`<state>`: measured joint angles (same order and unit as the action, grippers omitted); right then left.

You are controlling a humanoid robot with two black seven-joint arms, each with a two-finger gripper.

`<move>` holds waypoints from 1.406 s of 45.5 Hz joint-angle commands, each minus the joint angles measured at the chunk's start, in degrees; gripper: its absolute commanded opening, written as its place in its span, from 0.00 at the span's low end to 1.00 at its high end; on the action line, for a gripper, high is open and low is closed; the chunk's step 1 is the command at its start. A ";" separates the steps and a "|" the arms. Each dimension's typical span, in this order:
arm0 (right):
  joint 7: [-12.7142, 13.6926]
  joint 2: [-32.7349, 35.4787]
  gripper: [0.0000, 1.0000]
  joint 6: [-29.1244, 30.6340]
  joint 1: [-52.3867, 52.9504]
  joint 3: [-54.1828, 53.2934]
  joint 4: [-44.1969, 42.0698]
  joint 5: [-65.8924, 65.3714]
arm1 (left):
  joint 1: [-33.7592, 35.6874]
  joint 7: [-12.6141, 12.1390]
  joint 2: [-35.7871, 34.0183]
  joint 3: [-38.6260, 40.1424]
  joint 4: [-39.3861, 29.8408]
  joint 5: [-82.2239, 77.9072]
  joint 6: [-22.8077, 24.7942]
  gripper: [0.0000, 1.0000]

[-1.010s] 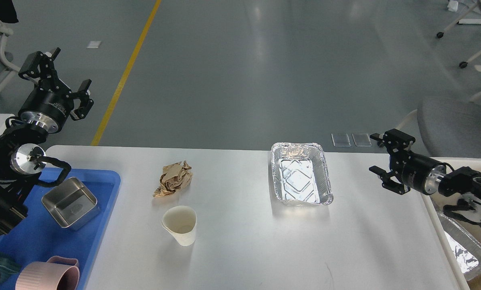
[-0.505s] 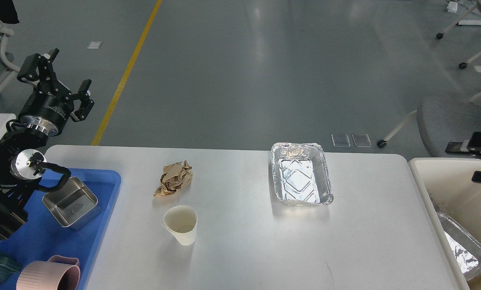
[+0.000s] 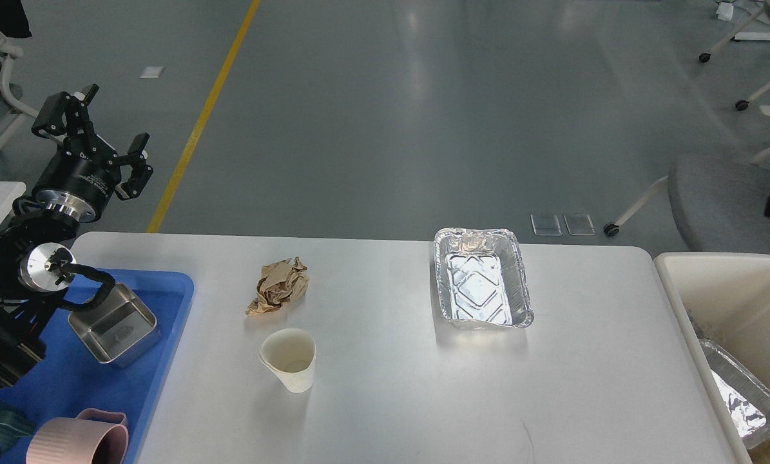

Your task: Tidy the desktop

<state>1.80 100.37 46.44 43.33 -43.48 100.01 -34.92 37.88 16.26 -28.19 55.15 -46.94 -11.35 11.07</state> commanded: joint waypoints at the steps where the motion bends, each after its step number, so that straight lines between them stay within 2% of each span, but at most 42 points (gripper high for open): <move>1: 0.48 -3.68 1.00 -1.61 -1.23 0.23 -0.17 -1.29 | 0.00 0.00 0.07 -0.22 0.00 -0.08 -0.08 0.97; 9: 1.10 -14.75 1.00 -7.50 -7.91 0.50 -3.76 -7.79 | -0.70 -0.17 -0.02 -0.30 -0.09 -0.08 -0.08 0.97; 15: 4.44 -23.10 1.00 -9.79 -10.90 1.37 -6.58 -7.45 | -0.97 -0.26 -0.02 -0.39 0.00 -0.08 -0.08 0.97; 21: 5.76 -30.76 1.00 -12.43 -13.28 3.75 -8.43 -7.00 | -2.11 -0.35 -0.11 -0.39 0.00 -0.08 -0.08 0.97; 23: 7.25 -40.55 1.00 -16.02 -13.54 8.04 -13.76 -5.87 | -2.54 -0.35 -0.11 -0.39 0.00 -0.17 -0.08 0.97; 30: 10.50 -53.86 1.00 -22.26 -13.28 9.02 -22.31 -1.47 | -3.07 -0.53 -0.72 -0.39 0.00 -0.17 -0.08 0.97; 31: 10.50 -53.88 1.00 -22.27 -13.28 9.02 -22.32 -1.47 | -3.08 -0.53 -0.72 -0.39 0.00 -0.17 -0.08 0.97; 32: 12.68 -59.45 1.00 -25.41 -12.67 8.94 -26.06 -0.77 | -3.60 -0.53 -0.98 -0.39 0.00 -0.17 -0.17 0.97; 33: 13.66 -62.63 1.00 -27.00 -12.14 9.02 -28.27 -0.85 | -3.69 -0.53 -1.16 -0.31 0.00 -0.17 -0.17 0.97; 36: 14.72 -66.78 1.00 -29.21 -11.69 9.29 -30.92 -1.03 | -3.69 -0.53 -1.34 -0.22 0.00 -0.17 -0.17 0.97; 49: 16.74 -77.34 1.00 -36.68 -11.96 9.29 -38.75 -1.03 | -4.22 -0.53 -1.43 -0.22 0.00 -0.17 -0.34 0.97; 58: 16.66 -83.83 1.00 -41.86 -11.08 8.94 -45.76 -1.12 | -4.66 -0.53 -1.43 -0.13 -0.09 -0.17 -0.34 0.97; 64: 16.13 -85.34 0.94 -43.98 -9.59 8.85 -50.43 -1.38 | -4.66 -0.53 -1.43 -0.13 -0.09 -0.17 -0.34 0.97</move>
<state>18.40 16.34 4.16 32.45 -34.50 53.31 -36.02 33.23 15.72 -29.63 55.02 -46.99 -11.52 10.72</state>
